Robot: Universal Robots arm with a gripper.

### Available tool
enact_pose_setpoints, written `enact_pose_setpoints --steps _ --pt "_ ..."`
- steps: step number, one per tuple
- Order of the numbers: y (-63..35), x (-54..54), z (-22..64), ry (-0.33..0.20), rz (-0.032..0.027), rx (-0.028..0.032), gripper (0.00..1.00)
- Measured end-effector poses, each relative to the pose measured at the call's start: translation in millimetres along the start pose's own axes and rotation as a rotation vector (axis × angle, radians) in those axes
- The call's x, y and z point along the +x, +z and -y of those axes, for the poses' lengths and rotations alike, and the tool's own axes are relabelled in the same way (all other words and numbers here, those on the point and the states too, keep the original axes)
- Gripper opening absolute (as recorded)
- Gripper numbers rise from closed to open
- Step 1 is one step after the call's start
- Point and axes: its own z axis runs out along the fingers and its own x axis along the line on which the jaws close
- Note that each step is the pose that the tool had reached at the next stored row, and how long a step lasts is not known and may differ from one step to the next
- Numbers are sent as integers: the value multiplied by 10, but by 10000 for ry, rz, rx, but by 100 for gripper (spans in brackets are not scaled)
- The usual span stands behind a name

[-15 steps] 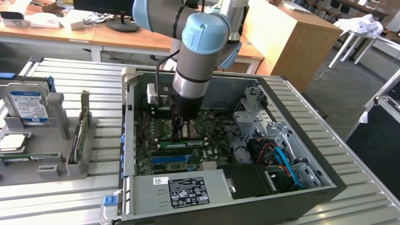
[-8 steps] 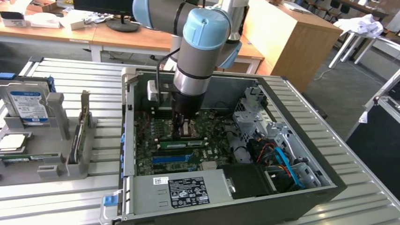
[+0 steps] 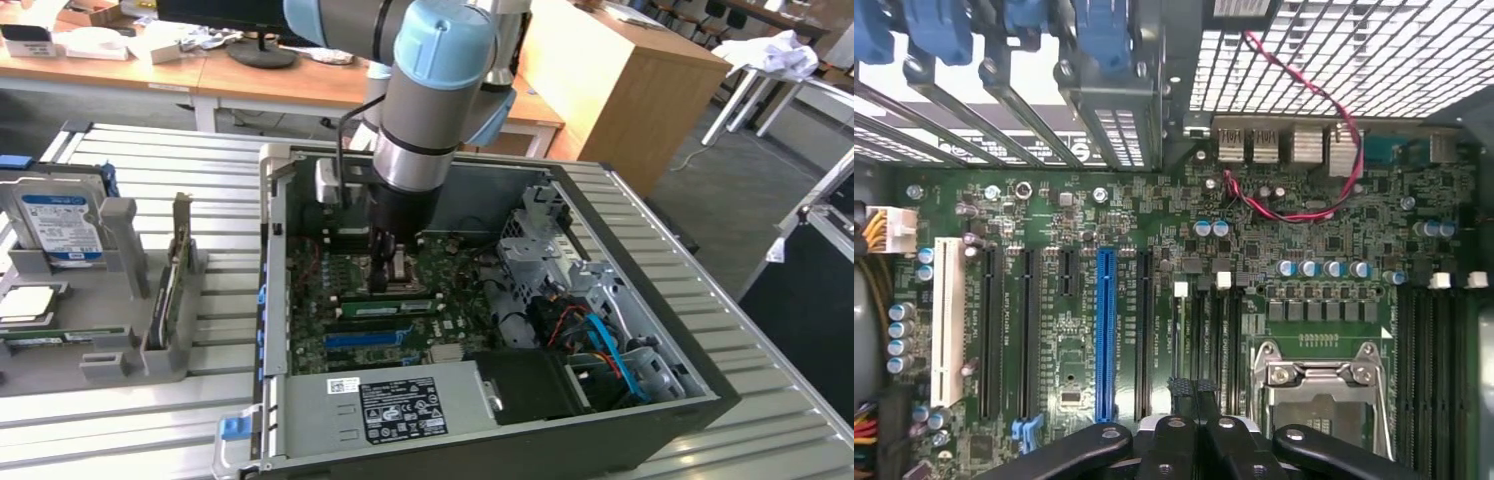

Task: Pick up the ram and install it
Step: 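Press down the ram until it locks into place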

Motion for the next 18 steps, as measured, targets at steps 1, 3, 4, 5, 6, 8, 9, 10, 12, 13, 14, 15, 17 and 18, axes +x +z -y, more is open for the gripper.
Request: enact_pose_setpoints --steps 1,3,4,5,6,8,9,10,12,13,14,15,17,18 --pt "-17 0 0 0 1 0 11" --pt "-52 -1 -2 0 0 -1 11" --pt "-70 -2 -2 0 1 -1 11" --pt "-88 -2 -2 0 0 -1 11" --pt "-107 -2 -3 0 0 -2 11" --pt "-144 -3 -4 0 0 -3 11" --pt "-164 -4 -5 0 0 -3 11" --pt "-188 -4 -5 0 0 -3 11" --pt "-234 -5 -7 0 0 -3 11" --pt "-259 -6 -8 0 1 -3 11" --pt "-300 -7 -9 0 1 -4 11" --pt "-327 -7 -10 0 -1 -4 11" --pt "-378 -9 -12 0 0 -4 11" --pt "-404 -9 -13 0 1 -4 11"
